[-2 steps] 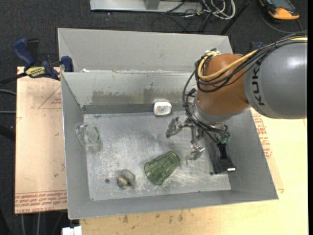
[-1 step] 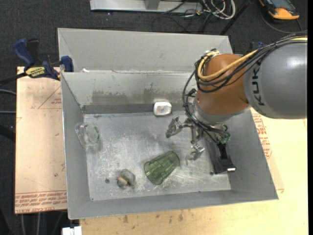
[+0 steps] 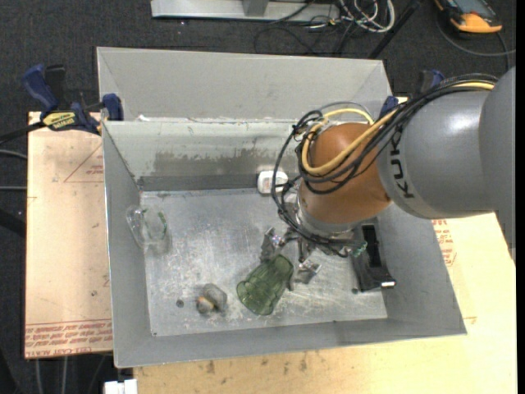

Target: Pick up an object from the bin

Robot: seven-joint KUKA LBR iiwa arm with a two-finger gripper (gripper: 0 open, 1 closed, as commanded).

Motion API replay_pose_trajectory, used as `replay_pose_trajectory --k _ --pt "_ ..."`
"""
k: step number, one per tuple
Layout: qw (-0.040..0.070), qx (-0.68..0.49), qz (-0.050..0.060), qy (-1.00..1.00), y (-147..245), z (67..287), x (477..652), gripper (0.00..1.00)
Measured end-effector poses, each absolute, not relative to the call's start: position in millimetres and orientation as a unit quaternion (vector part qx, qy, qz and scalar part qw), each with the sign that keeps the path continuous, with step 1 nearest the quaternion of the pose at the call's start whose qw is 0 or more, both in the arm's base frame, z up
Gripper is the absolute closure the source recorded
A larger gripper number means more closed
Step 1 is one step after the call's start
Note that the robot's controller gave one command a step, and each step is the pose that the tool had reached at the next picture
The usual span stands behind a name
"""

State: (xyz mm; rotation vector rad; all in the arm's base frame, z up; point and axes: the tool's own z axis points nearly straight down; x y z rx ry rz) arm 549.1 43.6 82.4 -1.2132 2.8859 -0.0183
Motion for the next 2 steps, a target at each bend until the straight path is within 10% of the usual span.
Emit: replay_pose_trajectory --k 1,2 --pt "0.006 -0.388 -0.006 0.922 43.7 82.4 549.1 1.00" --pt "0.005 -0.436 -0.002 0.900 44.0 249.1 541.9 1.00"
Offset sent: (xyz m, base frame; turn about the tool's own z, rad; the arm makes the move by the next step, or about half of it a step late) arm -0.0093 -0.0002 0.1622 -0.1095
